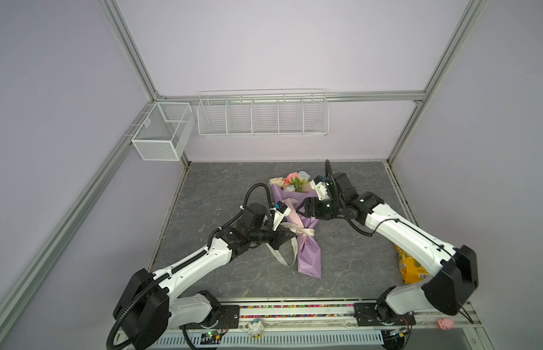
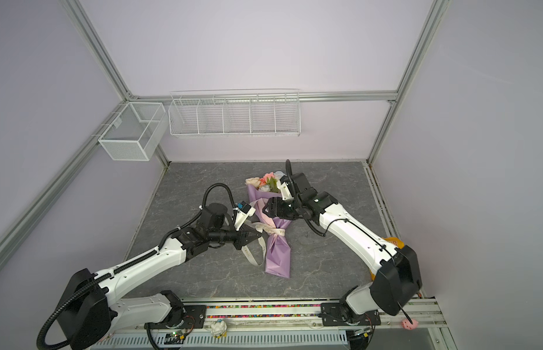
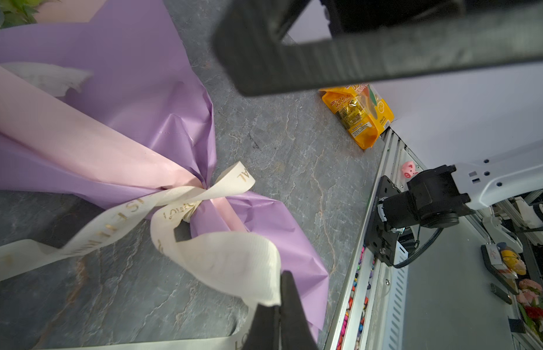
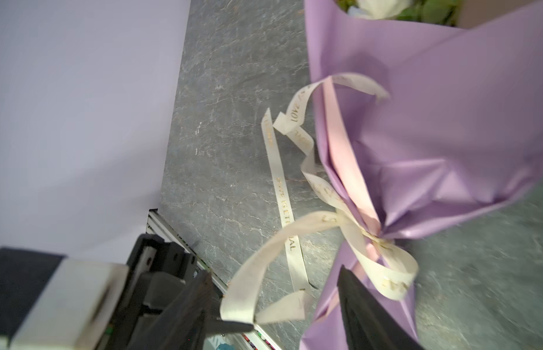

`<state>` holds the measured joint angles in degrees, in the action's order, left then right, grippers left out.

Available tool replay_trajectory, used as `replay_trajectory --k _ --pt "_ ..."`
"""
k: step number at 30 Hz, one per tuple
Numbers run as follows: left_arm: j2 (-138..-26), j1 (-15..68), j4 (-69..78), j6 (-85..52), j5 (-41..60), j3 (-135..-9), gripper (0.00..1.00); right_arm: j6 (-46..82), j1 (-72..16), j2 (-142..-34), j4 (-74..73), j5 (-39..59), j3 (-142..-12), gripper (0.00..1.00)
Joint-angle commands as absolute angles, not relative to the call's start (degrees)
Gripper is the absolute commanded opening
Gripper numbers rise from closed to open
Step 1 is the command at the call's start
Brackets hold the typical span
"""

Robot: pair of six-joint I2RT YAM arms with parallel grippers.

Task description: Tie the bouquet of fake flowers

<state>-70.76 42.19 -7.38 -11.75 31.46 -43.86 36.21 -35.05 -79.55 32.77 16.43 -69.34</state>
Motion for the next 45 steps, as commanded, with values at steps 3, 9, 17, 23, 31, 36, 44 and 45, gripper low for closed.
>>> replay_trajectory --k 3,9,17,23,31,36,44,45 --pt "-72.85 42.71 -6.32 -11.14 33.46 -47.21 0.0 41.81 -34.53 -71.57 28.03 21.13 -58.27 0.64" --pt "-74.0 43.15 -8.74 -6.74 34.07 -47.95 0.0 47.76 -34.95 -71.66 18.39 27.78 -54.12 0.62" --pt "-74.67 43.24 -10.08 -4.14 34.55 -48.73 0.0 50.2 -35.81 -79.25 10.18 37.77 -55.8 0.6" --pt "-75.46 43.18 -10.81 -3.77 33.91 -49.48 0.0 48.67 -36.3 -81.84 10.56 42.01 -56.81 0.5" --pt "-75.55 43.24 -11.84 -3.59 32.59 -49.97 0.0 45.47 -36.12 -81.52 15.55 39.38 -56.96 0.14" --pt "-75.22 43.19 -12.39 -3.81 31.49 -49.84 0.0 44.69 -36.1 -80.75 17.13 36.63 -56.74 0.06" --pt "-70.47 43.0 -18.58 -11.58 19.18 -48.63 0.47 48.04 -34.86 -78.17 13.38 29.91 -53.21 0.06" --pt "-69.55 42.62 -18.87 -11.77 17.89 -47.8 0.48 48.29 -34.72 -77.97 13.29 29.36 -52.87 0.06"
